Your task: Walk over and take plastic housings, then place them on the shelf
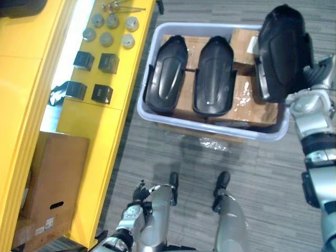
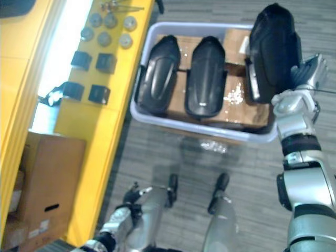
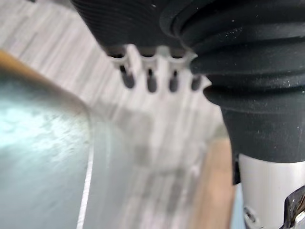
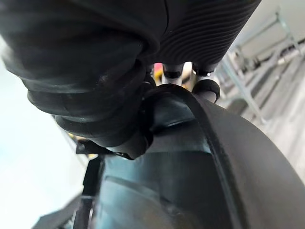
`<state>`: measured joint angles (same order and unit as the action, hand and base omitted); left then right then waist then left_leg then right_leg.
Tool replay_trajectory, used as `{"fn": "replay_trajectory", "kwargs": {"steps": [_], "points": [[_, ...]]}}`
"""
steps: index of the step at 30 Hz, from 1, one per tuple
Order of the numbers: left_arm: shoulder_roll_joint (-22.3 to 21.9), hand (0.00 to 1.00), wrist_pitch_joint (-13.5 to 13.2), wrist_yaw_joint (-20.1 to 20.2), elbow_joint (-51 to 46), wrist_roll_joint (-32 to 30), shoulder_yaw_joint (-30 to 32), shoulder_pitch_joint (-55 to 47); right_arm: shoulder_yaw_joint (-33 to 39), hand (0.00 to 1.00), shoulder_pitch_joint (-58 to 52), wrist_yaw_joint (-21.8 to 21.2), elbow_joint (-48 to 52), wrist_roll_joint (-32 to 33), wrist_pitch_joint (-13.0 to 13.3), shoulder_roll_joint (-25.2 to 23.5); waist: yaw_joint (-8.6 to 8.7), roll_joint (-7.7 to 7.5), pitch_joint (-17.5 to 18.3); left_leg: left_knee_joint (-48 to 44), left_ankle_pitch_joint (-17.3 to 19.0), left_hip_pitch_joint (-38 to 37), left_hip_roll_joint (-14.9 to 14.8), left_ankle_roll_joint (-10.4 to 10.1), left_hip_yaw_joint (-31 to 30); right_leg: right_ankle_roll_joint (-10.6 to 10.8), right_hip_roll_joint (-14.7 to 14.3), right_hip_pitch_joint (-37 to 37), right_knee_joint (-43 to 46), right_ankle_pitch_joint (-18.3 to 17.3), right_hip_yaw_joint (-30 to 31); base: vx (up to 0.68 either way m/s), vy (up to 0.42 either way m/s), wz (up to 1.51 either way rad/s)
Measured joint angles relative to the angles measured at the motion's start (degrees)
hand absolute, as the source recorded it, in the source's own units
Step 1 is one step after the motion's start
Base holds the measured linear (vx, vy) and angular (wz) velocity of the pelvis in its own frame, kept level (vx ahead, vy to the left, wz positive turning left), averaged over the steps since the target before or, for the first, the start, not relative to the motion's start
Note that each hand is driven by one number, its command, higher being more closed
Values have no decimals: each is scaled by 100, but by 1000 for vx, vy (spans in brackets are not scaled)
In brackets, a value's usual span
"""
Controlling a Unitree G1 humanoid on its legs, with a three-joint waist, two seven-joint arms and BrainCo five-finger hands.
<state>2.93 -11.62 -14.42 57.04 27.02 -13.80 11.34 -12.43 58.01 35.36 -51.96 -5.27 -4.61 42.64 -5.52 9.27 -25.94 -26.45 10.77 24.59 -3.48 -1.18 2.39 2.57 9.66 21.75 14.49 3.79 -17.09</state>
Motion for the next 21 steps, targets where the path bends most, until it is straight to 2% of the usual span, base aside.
{"fn": "replay_trajectory", "kwargs": {"steps": [5,8,10,11,13,17,21], "points": [[138,0,-213,-449,-221,18,286,-10,82,100,-60,182,165,-14,180,-1,24,-164,-106,27,-10,-141,-35,-16,20,-19,-44,-138,-30,27,1,-2,1,-1],[145,0,-480,-979,-506,7,485,-12,98,100,-70,333,211,-60,290,-22,7,-178,-115,91,-20,-252,-38,-32,26,-20,-56,-244,-63,27,-4,30,16,3],[167,0,-687,-1538,-939,-112,675,-14,148,100,-198,572,463,-237,406,-95,12,-206,-132,197,-53,-358,-38,-52,19,-19,-62,-335,-127,30,-15,36,10,3],[186,0,-724,-1687,-1081,-137,688,-11,176,100,-235,634,535,-243,437,-128,18,-210,-135,226,-66,-388,-37,-58,15,-19,-61,-370,-154,30,-23,42,12,3],[272,0,-751,-2088,-1563,-398,702,-18,219,100,-367,812,757,-255,468,-229,27,-227,-146,326,-90,-513,-44,-80,1,-22,-68,-493,-244,33,-48,49,10,4],[441,0,-733,-3121,-2783,-1399,895,-24,392,100,-924,1169,1412,-365,543,-549,123,-361,-191,754,-228,-994,-27,-131,-31,-19,-93,-956,-568,67,-171,78,-11,10],[613,0,-578,-3603,-3517,-1934,947,9,594,100,-1404,1380,1904,-467,609,-831,204,-470,-137,972,-259,-1315,-21,-140,11,17,-129,-1274,-827,113,-169,81,12,-2]]}}
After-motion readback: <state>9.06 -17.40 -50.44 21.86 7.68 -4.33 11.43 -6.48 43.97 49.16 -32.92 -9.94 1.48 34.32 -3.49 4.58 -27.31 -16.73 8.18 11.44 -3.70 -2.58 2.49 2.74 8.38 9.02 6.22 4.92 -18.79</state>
